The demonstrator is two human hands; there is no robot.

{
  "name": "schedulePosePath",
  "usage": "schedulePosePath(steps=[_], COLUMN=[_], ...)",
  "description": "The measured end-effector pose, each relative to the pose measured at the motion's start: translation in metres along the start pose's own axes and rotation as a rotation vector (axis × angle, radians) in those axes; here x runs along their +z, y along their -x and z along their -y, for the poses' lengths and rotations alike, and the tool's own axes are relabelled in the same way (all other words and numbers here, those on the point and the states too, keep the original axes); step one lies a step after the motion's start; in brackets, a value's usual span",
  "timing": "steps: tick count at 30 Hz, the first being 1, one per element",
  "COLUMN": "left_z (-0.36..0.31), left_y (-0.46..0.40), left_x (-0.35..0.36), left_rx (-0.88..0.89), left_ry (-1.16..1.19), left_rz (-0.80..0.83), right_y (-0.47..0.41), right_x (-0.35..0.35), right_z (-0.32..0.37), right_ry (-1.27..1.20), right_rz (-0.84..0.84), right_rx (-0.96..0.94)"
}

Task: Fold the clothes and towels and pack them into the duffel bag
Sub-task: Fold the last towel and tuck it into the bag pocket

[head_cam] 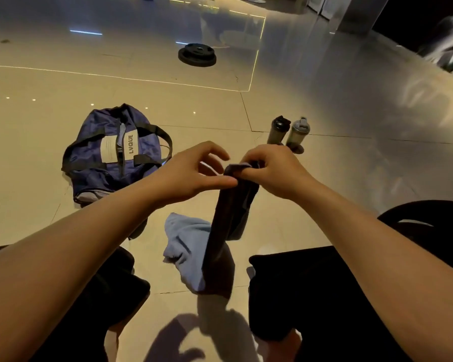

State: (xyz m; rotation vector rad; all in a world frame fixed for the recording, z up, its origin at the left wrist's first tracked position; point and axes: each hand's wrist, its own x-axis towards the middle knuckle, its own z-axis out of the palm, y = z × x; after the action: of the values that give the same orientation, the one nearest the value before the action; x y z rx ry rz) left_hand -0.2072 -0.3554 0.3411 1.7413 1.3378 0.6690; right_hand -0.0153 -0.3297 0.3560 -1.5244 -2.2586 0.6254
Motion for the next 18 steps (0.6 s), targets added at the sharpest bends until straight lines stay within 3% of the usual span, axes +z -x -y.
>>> schedulePosePath(steps=[4, 14, 18], left_z=[0.001, 0.002, 0.003], left_y=[0.0, 0.015, 0.022], left_x=[0.004, 0.017, 0.013], left_rx=[0.08, 0.09, 0.006], left_ry=[-0.07, -0.124, 0.021], left_rz=[-0.126, -0.082, -0.049], right_y=[-0.003, 0.006, 0.006], right_x=[0.005, 0.013, -0.005], right_z=[-0.003, -0.001, -0.009], right_ry=[-0.004, -0.139, -0.255], right_rz=[0.074, 0.153, 0.23], right_rx=[0.016, -0.021, 0.05])
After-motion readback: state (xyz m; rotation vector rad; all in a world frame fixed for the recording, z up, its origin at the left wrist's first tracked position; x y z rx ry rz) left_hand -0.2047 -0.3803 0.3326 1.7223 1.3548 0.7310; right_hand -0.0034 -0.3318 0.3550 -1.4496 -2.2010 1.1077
